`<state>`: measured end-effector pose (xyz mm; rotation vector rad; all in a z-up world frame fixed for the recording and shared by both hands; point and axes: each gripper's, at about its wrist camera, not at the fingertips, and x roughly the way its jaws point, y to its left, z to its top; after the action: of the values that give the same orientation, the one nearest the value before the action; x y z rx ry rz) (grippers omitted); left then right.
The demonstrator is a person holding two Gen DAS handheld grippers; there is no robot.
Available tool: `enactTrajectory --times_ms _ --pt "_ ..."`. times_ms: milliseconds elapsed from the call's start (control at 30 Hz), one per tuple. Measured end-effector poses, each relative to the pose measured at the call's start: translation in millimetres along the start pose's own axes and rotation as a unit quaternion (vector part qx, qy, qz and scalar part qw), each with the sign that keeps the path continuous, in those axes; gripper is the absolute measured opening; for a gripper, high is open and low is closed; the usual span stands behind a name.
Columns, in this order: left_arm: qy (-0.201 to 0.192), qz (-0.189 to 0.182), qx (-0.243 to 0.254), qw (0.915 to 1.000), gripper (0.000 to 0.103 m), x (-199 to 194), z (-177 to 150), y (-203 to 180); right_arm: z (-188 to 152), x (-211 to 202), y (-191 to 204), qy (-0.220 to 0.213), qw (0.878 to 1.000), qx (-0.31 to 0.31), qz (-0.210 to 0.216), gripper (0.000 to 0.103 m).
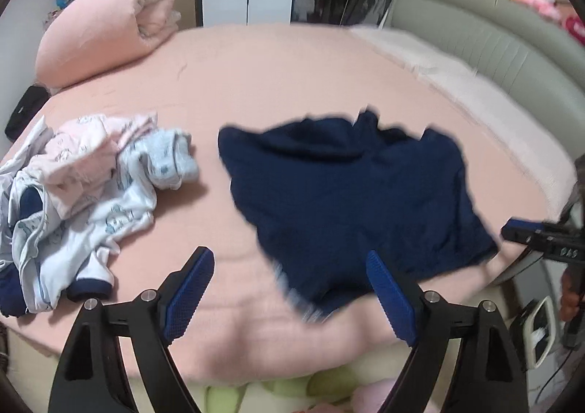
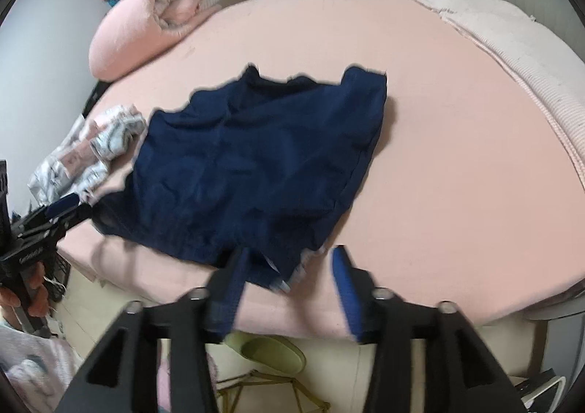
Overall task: Fold clothes
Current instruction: 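Grasp the waistband with the left gripper while the right gripper holds it, then open both grippers and release the flattened pants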
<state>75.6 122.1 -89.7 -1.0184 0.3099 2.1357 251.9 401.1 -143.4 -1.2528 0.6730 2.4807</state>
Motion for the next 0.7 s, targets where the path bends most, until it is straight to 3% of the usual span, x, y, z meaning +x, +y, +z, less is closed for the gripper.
enactTrajectory --times_ms 267,500,700 --pt "-0.044 0.009 -0.001 0.9990 0.086 -17.0 22.1 6.4 16.1 -26.3 -1.4 -0.033 0.999 0.007 0.004 0.055" --pt "-0.020 0.040 -0.003 0.9990 0.085 23.5 48.7 27.0 52.8 -11.8 -21.5 -0.048 0.999 0.016 -0.015 0.055" --pt "-0.027 0.060 -0.020 0.9976 0.085 52.1 77.4 44.6 90.3 7.1 -42.2 -0.051 0.998 0.017 -0.029 0.055"
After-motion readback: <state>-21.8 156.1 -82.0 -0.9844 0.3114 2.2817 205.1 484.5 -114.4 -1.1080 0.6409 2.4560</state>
